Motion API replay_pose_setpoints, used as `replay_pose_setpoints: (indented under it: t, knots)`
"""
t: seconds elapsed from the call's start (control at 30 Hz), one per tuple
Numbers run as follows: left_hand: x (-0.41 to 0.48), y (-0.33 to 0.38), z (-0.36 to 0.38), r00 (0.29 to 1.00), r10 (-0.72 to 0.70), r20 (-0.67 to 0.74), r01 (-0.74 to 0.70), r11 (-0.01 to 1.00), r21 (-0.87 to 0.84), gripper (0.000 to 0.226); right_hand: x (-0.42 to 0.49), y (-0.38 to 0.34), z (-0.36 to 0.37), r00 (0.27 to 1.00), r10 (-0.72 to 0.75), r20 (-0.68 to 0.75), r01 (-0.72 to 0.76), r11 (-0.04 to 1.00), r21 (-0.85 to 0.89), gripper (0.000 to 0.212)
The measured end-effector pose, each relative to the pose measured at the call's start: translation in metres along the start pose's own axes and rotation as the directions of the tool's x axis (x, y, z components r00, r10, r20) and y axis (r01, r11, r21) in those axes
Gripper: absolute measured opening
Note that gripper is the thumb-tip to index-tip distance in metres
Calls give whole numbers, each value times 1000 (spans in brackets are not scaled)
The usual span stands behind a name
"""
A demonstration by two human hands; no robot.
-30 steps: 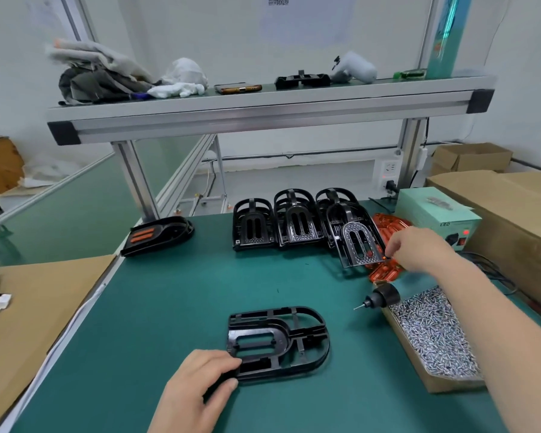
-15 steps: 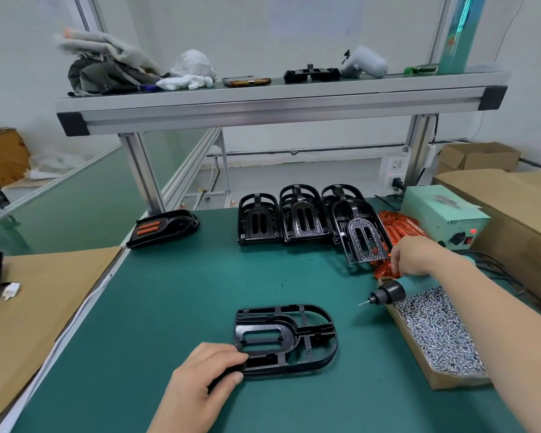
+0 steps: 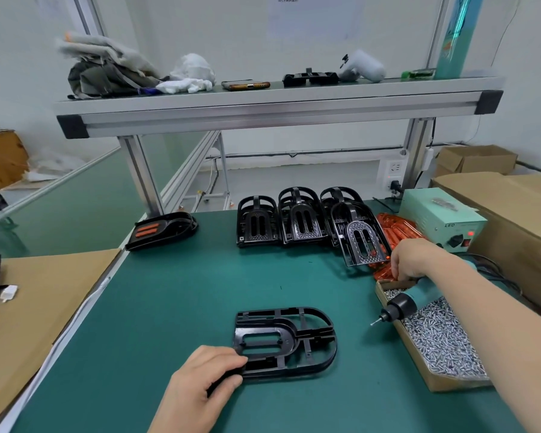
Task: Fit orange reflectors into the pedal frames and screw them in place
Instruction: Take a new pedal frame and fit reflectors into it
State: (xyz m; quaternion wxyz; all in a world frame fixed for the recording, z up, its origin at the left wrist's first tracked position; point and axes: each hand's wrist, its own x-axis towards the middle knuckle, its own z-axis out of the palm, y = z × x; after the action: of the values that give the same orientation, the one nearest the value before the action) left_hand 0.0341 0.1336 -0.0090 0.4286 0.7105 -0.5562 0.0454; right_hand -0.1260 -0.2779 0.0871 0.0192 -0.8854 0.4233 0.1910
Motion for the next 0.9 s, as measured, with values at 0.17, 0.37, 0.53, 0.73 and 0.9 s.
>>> replay_pose_setpoints:
  t: [0.17,0.37,0.53,0.73,0.9]
  knots:
    - [0,1,0,1000,-3,0,3,1000,1,20,1,5,3,999,-12,-41,12,1000,4,22]
    - [1,1,-1,1000,-1,-3,1,1000,14,20,1,10,6,969,-142,-203,144,990,-5,17]
    - [1,4,-2,1000,-23,-9,24,1000,3,20,-6,12,-8,945,-230,-233,252,965,67,26]
    - [2,14,-3,997,-49,-56,50,999,13,24,-46,-4,-33,902,-360,-239,410,888,209,20]
    - [19,34,-1,974,-147,-173,145,989,-21,19,-91,-44,-28,808,-482,-338,583,736,345,12]
